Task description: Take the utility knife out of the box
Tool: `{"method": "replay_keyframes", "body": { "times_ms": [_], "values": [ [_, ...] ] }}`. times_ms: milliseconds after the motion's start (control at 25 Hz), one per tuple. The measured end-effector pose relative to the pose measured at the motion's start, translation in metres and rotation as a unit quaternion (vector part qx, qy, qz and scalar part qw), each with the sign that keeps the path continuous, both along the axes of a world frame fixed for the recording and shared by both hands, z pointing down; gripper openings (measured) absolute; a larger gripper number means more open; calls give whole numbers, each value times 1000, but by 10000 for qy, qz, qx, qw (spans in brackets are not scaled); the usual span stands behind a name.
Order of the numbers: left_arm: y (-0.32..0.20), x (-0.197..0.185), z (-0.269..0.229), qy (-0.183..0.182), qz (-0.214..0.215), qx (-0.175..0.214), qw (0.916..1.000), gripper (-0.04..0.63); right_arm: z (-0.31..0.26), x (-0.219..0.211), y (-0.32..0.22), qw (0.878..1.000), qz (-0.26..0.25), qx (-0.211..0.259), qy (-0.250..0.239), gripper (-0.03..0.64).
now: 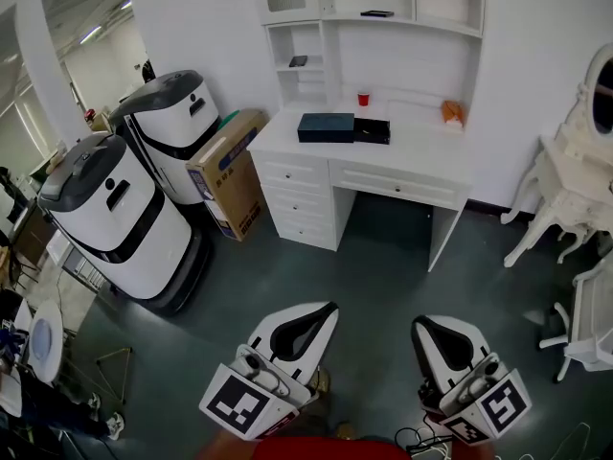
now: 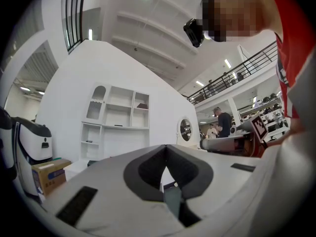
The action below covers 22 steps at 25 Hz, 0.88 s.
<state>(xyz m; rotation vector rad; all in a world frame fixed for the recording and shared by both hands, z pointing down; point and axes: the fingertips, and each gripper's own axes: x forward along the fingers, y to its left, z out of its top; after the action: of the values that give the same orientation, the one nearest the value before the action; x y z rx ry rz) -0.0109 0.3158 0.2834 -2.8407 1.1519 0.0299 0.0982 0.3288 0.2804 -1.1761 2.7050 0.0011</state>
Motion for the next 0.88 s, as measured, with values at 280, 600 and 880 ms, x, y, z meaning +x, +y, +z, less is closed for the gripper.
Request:
{"method": "replay_keyframes", "body": {
  "times_ms": [280, 600, 880],
  "values": [
    [-64, -2, 5, 78, 55, 36, 9999, 6, 4, 0, -59, 9999, 97, 23, 80, 11],
    [-180, -13, 3, 16, 231, 53, 9997, 6, -5, -16, -171, 9996, 229, 45, 187, 12],
    [-290, -32, -1, 85, 415, 163, 9990, 6, -9, -39, -277, 9989, 383, 71, 269, 12]
  ]
}}
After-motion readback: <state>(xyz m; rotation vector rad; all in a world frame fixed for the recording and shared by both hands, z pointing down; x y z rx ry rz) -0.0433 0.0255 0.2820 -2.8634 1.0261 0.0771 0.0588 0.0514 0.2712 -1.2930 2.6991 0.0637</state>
